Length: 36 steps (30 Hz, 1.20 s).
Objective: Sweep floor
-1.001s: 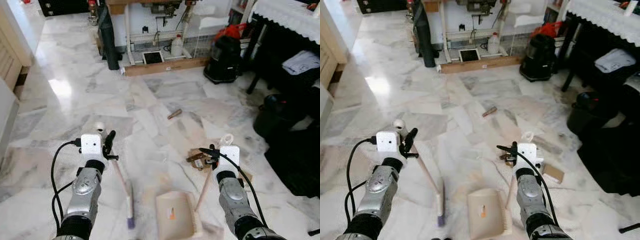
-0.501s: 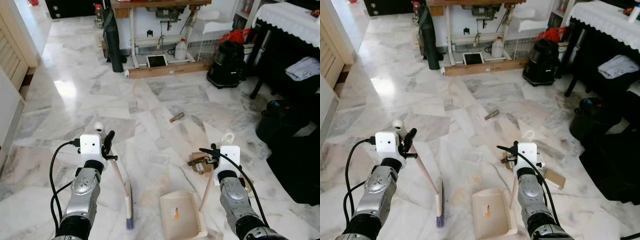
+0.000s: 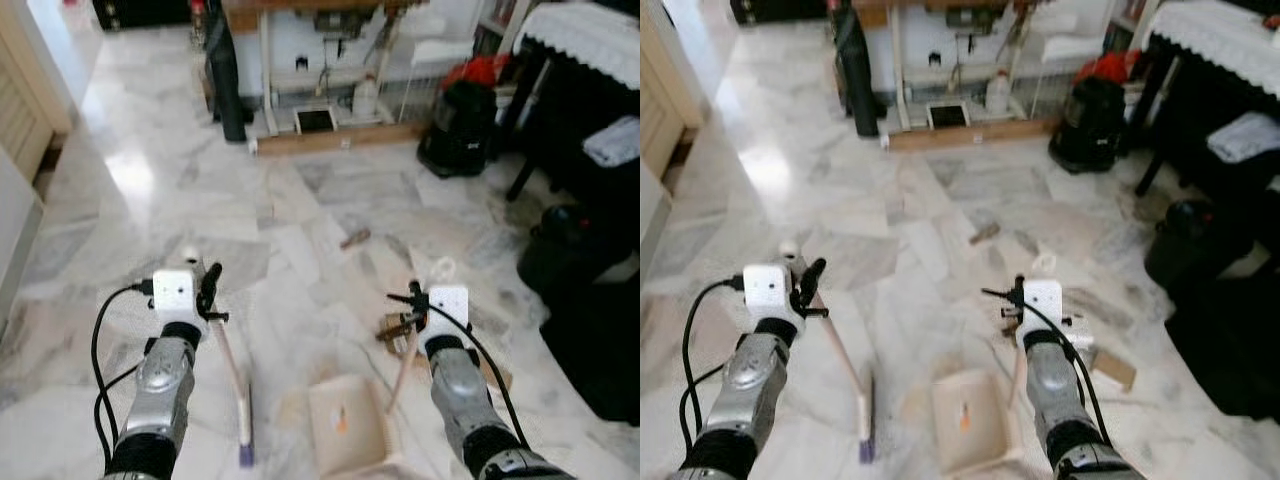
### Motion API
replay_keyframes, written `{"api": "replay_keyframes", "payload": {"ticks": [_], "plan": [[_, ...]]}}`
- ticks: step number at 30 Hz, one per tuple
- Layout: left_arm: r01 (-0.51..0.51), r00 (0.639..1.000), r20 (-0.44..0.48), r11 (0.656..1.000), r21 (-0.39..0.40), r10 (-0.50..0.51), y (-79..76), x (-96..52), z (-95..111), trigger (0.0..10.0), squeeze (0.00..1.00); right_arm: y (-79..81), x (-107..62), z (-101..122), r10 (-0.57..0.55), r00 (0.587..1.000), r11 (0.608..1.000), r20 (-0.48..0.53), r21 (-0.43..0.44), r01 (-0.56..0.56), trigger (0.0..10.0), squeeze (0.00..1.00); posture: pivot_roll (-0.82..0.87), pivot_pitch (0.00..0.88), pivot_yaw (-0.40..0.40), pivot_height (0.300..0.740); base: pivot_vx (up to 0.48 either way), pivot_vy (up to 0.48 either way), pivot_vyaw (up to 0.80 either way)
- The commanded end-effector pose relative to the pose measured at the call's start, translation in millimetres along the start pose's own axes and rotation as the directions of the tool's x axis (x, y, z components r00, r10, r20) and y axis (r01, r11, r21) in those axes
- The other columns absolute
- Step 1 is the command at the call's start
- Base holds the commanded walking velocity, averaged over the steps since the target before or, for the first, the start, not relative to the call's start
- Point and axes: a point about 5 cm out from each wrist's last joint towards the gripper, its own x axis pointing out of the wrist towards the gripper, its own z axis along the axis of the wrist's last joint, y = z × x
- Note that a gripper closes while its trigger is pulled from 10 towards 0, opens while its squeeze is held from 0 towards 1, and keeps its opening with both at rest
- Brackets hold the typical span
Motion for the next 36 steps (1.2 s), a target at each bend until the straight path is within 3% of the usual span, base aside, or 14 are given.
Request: {"api": "replay_keyframes", "payload": {"ticks": [1, 15, 36], "plan": [[0.003, 0.999, 0.047, 1.000, 0.018, -0.004, 3.3, 3.9, 10.0, 10.0, 0.00, 2.1, 6.4, 13.7, 0.002, 0.998, 1.000, 0.061, 0.008, -0.003, 10.0, 0.00, 0.10, 0.014, -0.029, 0.740, 0.311, 0.000, 0.00], [-0.007, 0.999, 0.049, 1.000, 0.017, 0.006, 4.3, 4.4, 10.5, 10.0, 0.00, 4.6, 7.8, 19.0, 0.022, 0.996, 1.000, 0.092, -0.009, -0.021, 10.0, 0.00, 0.10, 0.019, -0.030, 0.740, 0.314, 0.000, 0.12], [-0.032, 0.997, 0.073, 0.999, 0.022, 0.030, 8.2, 4.9, 14.6, 10.0, 0.00, 6.0, 8.2, 23.2, 0.017, 0.993, 0.999, 0.120, 0.043, -0.022, 10.0, 0.00, 0.10, 0.027, -0.031, 0.740, 0.314, 0.000, 0.03]]}}
